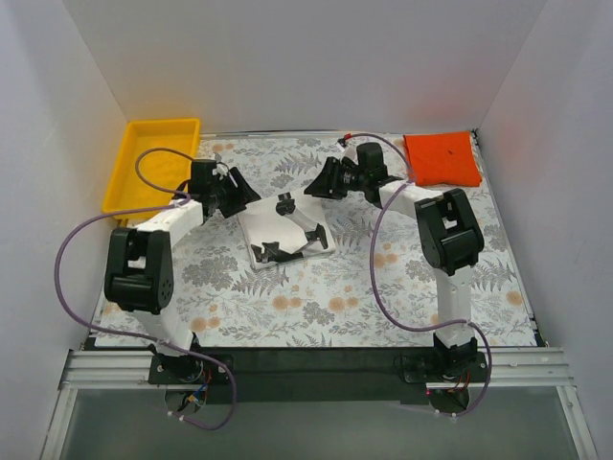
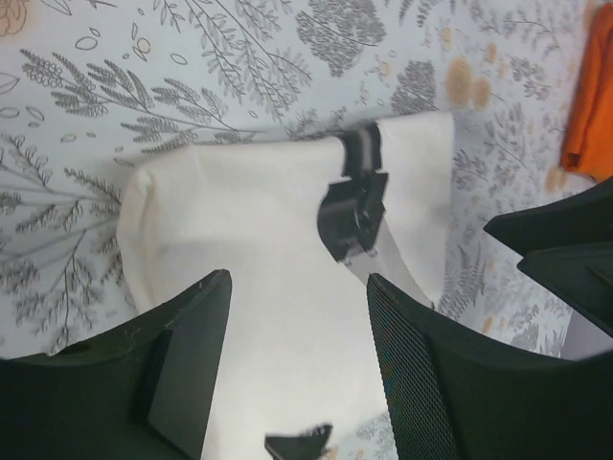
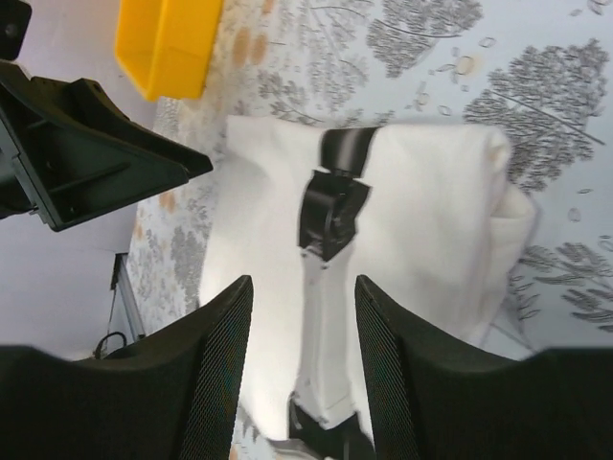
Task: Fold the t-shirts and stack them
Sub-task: Fold the tshirt
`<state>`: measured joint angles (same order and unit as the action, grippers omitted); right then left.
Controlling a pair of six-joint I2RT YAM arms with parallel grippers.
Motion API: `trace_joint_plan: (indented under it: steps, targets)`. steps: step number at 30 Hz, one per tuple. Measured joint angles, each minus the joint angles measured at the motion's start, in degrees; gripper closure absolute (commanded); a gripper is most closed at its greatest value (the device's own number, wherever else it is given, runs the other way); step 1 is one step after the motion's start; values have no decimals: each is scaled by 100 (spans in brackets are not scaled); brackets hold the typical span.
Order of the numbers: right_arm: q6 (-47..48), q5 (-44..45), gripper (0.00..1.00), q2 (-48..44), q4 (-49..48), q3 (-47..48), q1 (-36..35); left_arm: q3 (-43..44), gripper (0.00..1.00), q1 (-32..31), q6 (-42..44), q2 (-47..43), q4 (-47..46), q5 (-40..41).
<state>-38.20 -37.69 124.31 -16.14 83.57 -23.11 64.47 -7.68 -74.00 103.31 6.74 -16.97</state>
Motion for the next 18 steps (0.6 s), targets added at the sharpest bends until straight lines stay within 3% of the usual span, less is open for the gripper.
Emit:
trace_joint_plan:
  steps: [5, 6, 8, 13, 18]
  targets:
    - [-13, -179, 55, -647, -111, -463, -168, -719, 53, -199, -122, -1314, 61, 7]
    - [-11, -208, 55, -702, -177, -575, -214, -868, 63, -295, -146, -1471, 28, 4]
    - [2, -258, 55, -732, -245, -826, -286, -1213, 74, -470, -229, -1641, -15, 0]
    - [83, -245, 59, -553, -186, -1375, -310, -2197, 90, -632, -372, -1453, -17, 70]
    - [181, -208, 61, -490, -201, -1733, -94, -2470, 93, -579, -544, -1351, -138, 155]
